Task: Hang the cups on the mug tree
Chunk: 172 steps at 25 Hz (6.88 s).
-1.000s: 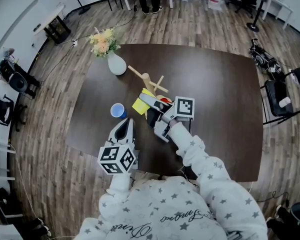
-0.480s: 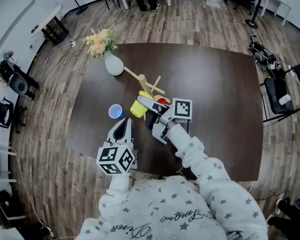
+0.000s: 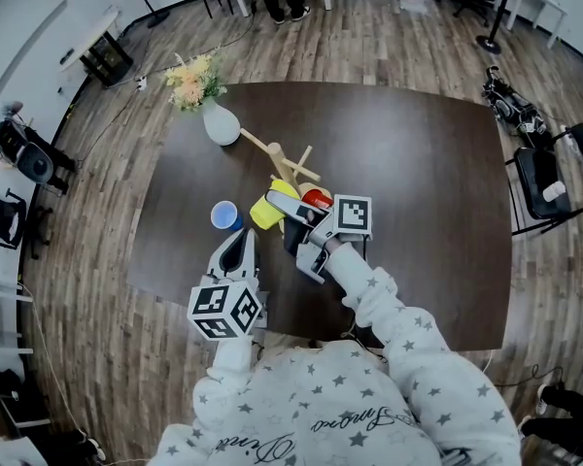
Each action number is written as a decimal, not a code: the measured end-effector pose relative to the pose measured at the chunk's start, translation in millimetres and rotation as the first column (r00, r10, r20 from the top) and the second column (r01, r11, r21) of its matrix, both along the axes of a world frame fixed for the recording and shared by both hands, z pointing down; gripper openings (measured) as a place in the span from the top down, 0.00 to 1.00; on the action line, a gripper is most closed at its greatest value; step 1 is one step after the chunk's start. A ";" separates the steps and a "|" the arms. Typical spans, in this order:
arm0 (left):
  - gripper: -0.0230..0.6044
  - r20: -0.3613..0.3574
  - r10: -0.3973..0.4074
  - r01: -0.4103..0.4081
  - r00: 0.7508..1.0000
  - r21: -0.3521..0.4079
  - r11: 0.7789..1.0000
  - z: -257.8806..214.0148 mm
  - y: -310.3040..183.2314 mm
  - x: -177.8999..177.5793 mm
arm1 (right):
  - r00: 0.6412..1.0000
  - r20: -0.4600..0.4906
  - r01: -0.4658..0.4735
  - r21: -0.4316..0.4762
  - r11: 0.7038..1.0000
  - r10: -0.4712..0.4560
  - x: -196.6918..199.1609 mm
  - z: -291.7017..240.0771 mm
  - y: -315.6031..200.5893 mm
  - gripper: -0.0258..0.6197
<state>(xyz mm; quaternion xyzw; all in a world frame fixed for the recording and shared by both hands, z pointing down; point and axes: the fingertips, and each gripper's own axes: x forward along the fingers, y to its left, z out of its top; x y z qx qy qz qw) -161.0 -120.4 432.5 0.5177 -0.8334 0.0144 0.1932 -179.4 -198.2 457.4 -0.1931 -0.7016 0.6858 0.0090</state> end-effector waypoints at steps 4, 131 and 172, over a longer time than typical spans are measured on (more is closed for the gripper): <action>0.92 -0.004 -0.002 0.002 1.000 0.002 1.000 -1.4 3.5 1.6 | 1.000 -0.003 0.007 -0.005 1.000 -0.007 3.8 1.3 5.6 0.31; 0.92 -0.240 0.048 -0.072 0.970 -0.093 0.993 110.9 98.7 -145.3 | 0.894 -0.261 0.239 0.965 0.104 0.365 -124.2 156.8 98.6 0.48; 0.92 -0.147 0.746 -0.742 0.650 0.089 0.664 40.3 51.6 -41.3 | 0.396 -0.119 0.072 0.993 0.098 0.911 80.0 56.8 89.5 0.49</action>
